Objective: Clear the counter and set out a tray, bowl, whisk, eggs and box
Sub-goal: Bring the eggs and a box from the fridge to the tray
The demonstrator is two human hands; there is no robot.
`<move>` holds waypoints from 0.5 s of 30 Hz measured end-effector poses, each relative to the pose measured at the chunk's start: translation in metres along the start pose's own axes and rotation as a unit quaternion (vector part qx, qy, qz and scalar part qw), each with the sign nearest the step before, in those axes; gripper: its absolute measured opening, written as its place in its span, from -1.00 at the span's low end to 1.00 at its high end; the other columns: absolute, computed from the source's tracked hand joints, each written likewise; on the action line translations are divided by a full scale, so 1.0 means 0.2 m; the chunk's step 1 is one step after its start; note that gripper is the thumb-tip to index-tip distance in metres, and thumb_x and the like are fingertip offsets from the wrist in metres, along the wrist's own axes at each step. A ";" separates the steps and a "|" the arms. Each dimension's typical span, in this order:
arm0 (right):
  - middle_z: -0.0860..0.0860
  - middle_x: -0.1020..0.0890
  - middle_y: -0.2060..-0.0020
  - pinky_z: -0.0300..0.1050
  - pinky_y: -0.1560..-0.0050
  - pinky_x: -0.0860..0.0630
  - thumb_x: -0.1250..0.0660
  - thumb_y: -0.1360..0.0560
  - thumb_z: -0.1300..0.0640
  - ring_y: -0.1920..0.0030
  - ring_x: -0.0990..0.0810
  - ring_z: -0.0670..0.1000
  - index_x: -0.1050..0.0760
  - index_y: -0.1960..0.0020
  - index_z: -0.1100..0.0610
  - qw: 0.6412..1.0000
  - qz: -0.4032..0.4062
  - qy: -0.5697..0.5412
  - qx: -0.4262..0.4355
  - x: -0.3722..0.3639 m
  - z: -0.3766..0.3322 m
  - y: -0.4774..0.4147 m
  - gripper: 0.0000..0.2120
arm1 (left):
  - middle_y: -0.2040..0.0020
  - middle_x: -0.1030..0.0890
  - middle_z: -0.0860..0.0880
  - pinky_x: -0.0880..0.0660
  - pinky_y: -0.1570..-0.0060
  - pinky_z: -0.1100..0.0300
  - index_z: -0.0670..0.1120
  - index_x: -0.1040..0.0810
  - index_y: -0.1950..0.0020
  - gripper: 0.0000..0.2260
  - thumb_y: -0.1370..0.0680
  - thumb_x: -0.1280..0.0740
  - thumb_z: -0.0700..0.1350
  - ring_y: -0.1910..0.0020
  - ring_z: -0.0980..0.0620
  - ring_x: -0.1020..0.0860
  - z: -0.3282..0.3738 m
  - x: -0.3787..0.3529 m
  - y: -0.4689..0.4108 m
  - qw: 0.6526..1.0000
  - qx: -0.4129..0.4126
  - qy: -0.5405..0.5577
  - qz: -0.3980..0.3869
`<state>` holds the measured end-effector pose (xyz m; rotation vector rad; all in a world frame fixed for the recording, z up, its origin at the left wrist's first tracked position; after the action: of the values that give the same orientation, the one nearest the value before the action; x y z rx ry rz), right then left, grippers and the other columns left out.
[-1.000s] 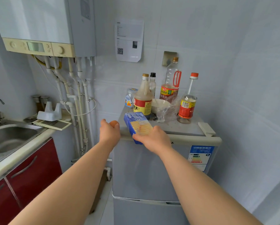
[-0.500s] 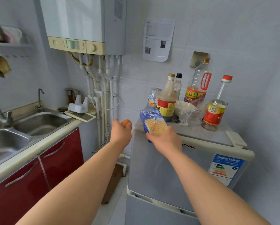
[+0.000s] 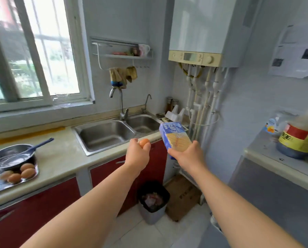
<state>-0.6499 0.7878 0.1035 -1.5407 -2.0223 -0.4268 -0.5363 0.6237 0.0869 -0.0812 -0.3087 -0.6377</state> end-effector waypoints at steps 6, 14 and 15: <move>0.07 -0.49 -0.13 -0.15 0.17 -0.40 -0.53 -0.27 -0.09 0.05 -0.47 0.02 -0.23 -0.27 0.23 0.994 -0.092 -0.009 0.061 -0.54 -0.37 0.12 -0.23 | -0.26 -0.50 -0.14 -0.38 0.01 0.17 -0.19 -0.27 -0.45 -0.52 -0.58 -0.26 -0.05 -0.04 0.00 -0.45 -0.26 0.64 -0.12 0.994 0.037 -0.023 0.100; 0.11 -0.47 -0.17 -0.16 0.09 -0.41 -0.55 -0.23 -0.01 -0.13 -0.51 0.11 -0.26 -0.19 0.21 0.970 -0.201 -0.001 0.133 -1.32 -0.86 0.32 -0.30 | -0.25 -0.53 -0.13 -0.35 -0.14 0.21 -0.20 -0.32 -0.39 -0.52 -0.54 -0.34 -0.06 -0.23 -0.10 -0.50 -0.61 1.39 -0.24 0.977 0.111 -0.001 0.182; 0.12 -0.47 -0.17 -0.16 0.09 -0.40 -0.54 -0.23 0.00 -0.13 -0.51 0.11 -0.26 -0.20 0.21 0.967 -0.214 0.000 0.136 -1.42 -0.91 0.34 -0.30 | -0.21 -0.56 -0.13 -0.38 -0.16 0.19 -0.18 -0.37 -0.34 -0.54 -0.51 -0.37 -0.05 -0.18 -0.10 -0.53 -0.67 1.48 -0.27 0.975 0.114 0.005 0.190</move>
<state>-0.4882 0.4854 0.0726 -0.9384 -2.3030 -0.2932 -0.3084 0.3885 0.0493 0.0830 -0.3444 -0.2207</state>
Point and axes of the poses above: each hand's wrist, its own y-axis away from the middle knuckle, its own x-axis out of the back of the hand, z = x × y, the point moved 7 cm from there along -y, towards the middle knuckle
